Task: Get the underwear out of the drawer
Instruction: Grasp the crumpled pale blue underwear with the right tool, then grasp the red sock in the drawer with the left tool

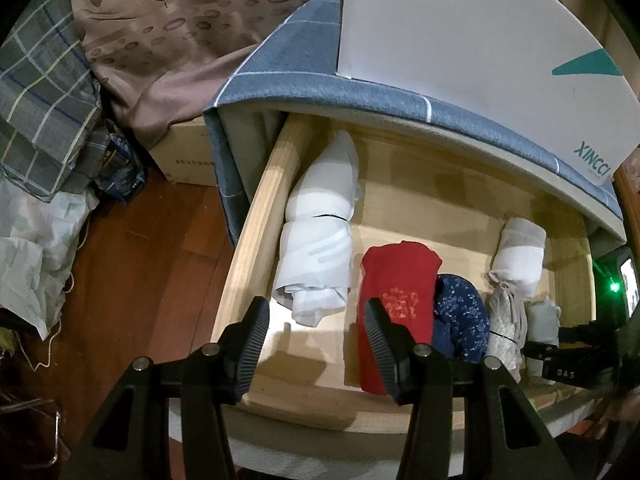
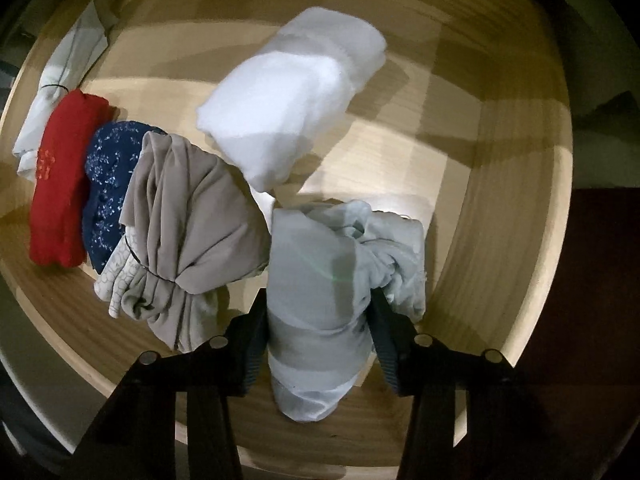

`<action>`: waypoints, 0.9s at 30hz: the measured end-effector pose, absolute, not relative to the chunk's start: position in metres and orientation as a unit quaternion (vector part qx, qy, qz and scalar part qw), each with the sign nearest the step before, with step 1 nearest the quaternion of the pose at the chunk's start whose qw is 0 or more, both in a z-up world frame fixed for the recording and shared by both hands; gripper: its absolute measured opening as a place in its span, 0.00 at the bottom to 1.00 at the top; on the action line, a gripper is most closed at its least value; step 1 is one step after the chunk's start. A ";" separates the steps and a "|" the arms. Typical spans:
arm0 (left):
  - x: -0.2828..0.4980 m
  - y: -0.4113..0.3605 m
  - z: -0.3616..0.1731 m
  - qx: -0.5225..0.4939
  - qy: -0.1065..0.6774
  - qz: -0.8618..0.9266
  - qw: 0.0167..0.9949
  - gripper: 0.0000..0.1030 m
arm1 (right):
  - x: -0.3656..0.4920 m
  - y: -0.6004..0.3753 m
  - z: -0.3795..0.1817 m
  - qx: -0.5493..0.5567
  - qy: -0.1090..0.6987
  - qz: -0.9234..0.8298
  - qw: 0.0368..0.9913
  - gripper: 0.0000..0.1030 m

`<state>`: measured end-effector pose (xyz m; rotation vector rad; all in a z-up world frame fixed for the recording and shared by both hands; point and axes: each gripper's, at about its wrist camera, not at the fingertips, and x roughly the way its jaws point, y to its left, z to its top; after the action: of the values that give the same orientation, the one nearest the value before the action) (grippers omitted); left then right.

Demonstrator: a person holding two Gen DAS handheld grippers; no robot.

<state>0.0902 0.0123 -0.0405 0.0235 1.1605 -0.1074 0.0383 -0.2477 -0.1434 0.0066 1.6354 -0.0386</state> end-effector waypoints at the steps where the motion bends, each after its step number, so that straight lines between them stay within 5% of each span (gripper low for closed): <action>1: 0.090 0.012 -0.041 0.011 0.549 -0.051 0.834 0.49 | 0.036 -0.249 -0.143 0.013 0.728 -0.019 0.685 0.44; 14: 0.097 -0.002 -0.062 0.026 0.611 -0.086 0.787 0.49 | -0.008 -0.274 -0.146 0.119 0.722 -0.024 0.681 0.39; 27: 0.125 -0.039 -0.089 0.008 0.684 -0.118 0.720 0.49 | -0.009 -0.280 -0.146 0.113 0.722 -0.023 0.682 0.40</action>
<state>0.1248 -0.0393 -0.0888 0.0172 1.5128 -0.2603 -0.0095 -0.2796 -0.1460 0.2543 1.6208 -0.0509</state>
